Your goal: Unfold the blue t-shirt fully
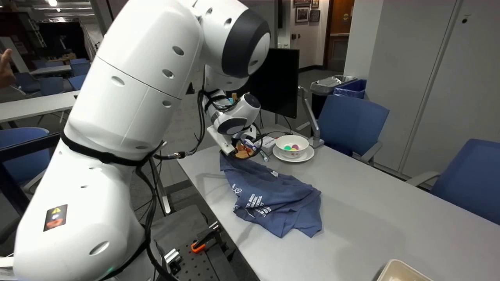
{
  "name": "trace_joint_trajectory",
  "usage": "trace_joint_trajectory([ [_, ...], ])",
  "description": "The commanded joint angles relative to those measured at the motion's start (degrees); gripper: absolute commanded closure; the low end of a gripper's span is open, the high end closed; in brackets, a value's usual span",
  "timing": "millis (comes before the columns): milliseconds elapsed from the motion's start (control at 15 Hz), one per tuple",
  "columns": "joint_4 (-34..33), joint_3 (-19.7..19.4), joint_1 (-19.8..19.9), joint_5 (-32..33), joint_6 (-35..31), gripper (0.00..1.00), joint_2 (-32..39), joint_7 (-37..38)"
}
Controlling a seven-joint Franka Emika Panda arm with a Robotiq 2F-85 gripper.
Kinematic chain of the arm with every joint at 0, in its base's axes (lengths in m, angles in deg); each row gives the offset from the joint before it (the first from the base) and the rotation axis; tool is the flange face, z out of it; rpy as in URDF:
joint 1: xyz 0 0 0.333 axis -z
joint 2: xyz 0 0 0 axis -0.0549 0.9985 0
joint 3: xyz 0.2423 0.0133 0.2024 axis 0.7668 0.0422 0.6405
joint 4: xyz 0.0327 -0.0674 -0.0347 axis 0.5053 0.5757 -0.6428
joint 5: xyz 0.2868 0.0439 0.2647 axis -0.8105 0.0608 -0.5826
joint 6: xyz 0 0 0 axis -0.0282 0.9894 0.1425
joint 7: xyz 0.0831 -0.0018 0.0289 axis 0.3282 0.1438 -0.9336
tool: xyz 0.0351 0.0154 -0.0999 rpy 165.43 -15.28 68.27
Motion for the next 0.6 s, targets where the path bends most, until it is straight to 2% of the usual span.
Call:
trace_joint_trajectory([
  [0, -0.81, 2.18, -0.19, -0.78, -1.87, 0.64, 3.38, -0.39],
  [267, -0.52, 0.66, -0.08, 0.81, 0.12, 0.34, 2.81, 0.64],
  [533, -0.17, -3.19, 0.48, 3.44, 4.08, 0.04, 0.79, -0.1],
])
